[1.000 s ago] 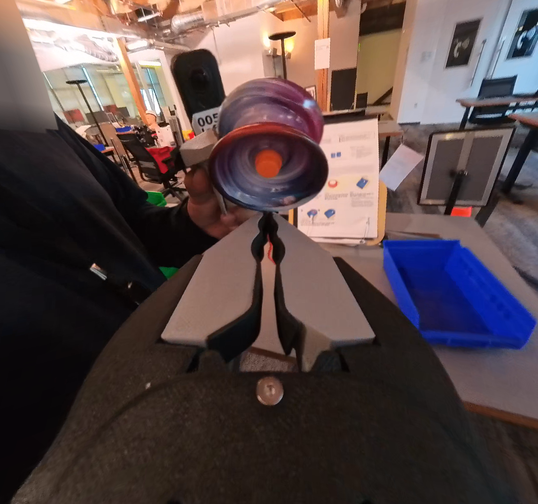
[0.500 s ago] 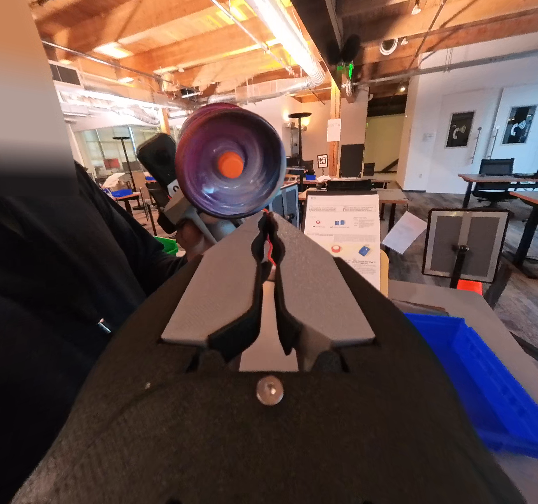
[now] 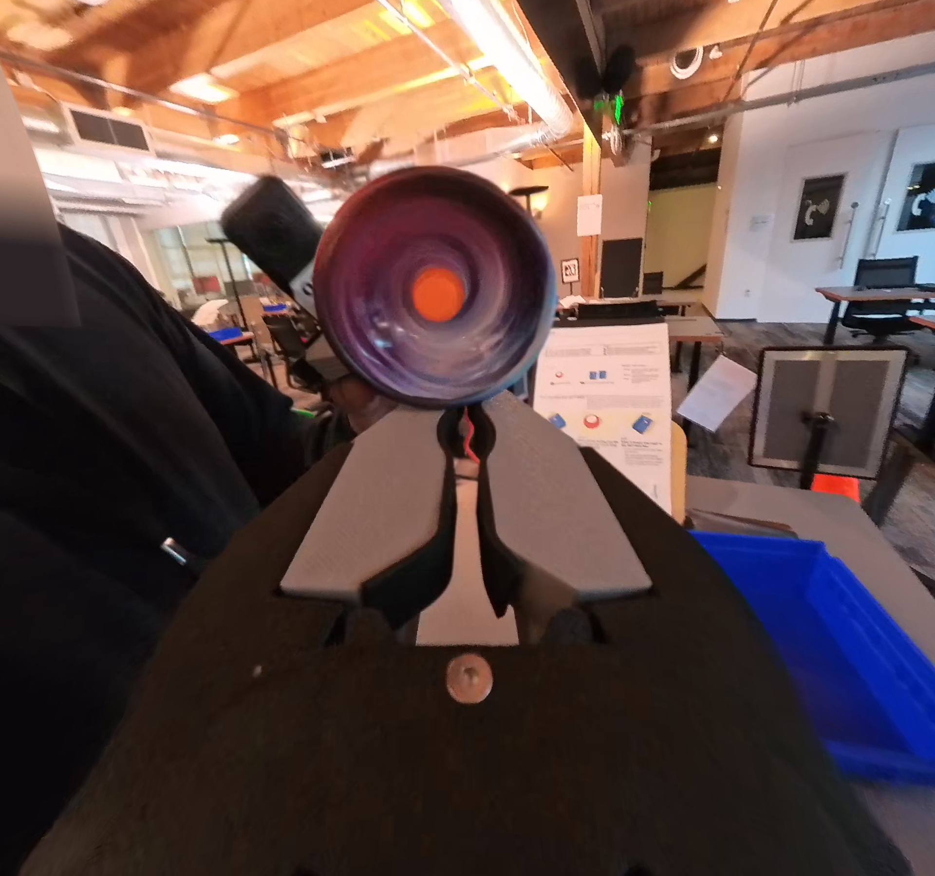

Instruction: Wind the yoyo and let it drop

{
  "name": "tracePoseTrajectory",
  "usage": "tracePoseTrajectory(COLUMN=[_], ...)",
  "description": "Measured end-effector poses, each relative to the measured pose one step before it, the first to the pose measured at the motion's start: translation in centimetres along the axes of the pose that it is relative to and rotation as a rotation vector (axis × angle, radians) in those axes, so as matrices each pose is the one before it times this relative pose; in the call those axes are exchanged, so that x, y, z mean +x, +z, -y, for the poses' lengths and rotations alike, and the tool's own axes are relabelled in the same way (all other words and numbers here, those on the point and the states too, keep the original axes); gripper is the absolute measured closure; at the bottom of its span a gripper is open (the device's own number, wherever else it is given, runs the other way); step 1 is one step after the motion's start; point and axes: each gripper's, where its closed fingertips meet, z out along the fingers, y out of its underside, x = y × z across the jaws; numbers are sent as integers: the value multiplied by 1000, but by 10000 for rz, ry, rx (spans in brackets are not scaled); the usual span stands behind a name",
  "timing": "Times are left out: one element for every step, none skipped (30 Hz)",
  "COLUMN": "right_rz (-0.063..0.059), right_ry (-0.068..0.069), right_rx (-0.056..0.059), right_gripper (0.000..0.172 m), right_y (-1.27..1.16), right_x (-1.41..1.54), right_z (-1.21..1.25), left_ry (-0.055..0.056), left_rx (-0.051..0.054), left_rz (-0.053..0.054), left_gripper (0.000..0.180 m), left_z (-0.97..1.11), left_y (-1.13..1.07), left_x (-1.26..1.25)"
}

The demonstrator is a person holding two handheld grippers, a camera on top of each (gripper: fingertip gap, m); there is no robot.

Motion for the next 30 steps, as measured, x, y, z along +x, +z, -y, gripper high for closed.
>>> tracePoseTrajectory(right_rz=[-118,-81,-64,-75,-99,-107,-55,11,55,53,33,33,47,44,21,-7,-16,1,15,21,0,-34,-57,-67,-66,-65,-43,-24,-27,-44], right_ry=[-13,54,75,63,54,69,84,69,41,21,1,-5,8,40,65,63,48,52,48,33,15,-6,-32,-52,-61,-59,-49,-31,-30,-41], right_rx=[-120,-69,-5,38,39,18,14,37,37,32,35,43,58,61,60,64,75,76,59,39,7,-36,-66,-71,-59,-49,-38,-26,-20,-17], right_gripper=[172,172,172,172,172,172,172,172,172,172,172,172,172,172,172,172,172,172,172,172,172,172,172,172,172,172,172,172,172,172], right_y=[-53,-84,-117,-143,-139,-99,-39,0,42,56,44,20,-24,-42,-76,-96,-134,-125,-115,-88,-64,-37,-28,-27,-24,-43,-38,-60,-73,-91], right_x=[299,285,249,250,269,274,190,59,-43,-85,-94,-95,-102,-74,-5,50,53,21,-20,-54,-52,-23,-2,-2,-4,8,-4,-14,0,34], right_z=[-307,-245,-150,-70,-49,-66,-62,-9,-24,-13,7,13,50,56,39,64,89,121,99,76,21,-29,-74,-87,-70,-46,-14,5,18,-4], left_ry=[595,412,227,42,-143,-252,-261,-224,-195,-199,-196,-178,-158,-112,-31,48,89,80,34,-9,-40,-76,-100,-134,-147,-122,-93,-43,-6,9], left_rx=[-432,-355,-229,-123,-71,-38,37,125,149,120,93,106,81,54,30,-6,-21,3,67,135,139,104,64,34,57,80,57,49,30,3], left_rz=[30,33,44,16,-92,-174,-144,-87,-6,33,48,30,-5,-7,-12,-2,7,17,42,83,117,122,35,-46,-41,-41,-51,-28,-31,-44], left_gripper=[180,180,180,180,180,180,180,180,180,180,180,180,180,180,180,180,180,180,180,180,180,180,180,180,180,180,180,180,180,180], left_z=[-265,-208,-122,-96,-136,-208,-138,-24,29,11,-47,-58,-92,-74,-50,-82,-95,-85,4,82,89,23,-62,-120,-70,8,9,40,33,-15], left_y=[22,-40,-70,-76,-15,65,103,130,164,193,196,167,147,109,80,48,65,57,58,35,40,76,118,148,113,86,45,22,17,28], left_x=[-246,-303,-347,-291,-99,117,208,268,187,115,48,34,67,85,121,136,145,135,108,47,-31,-65,6,70,46,32,34,18,31,48])
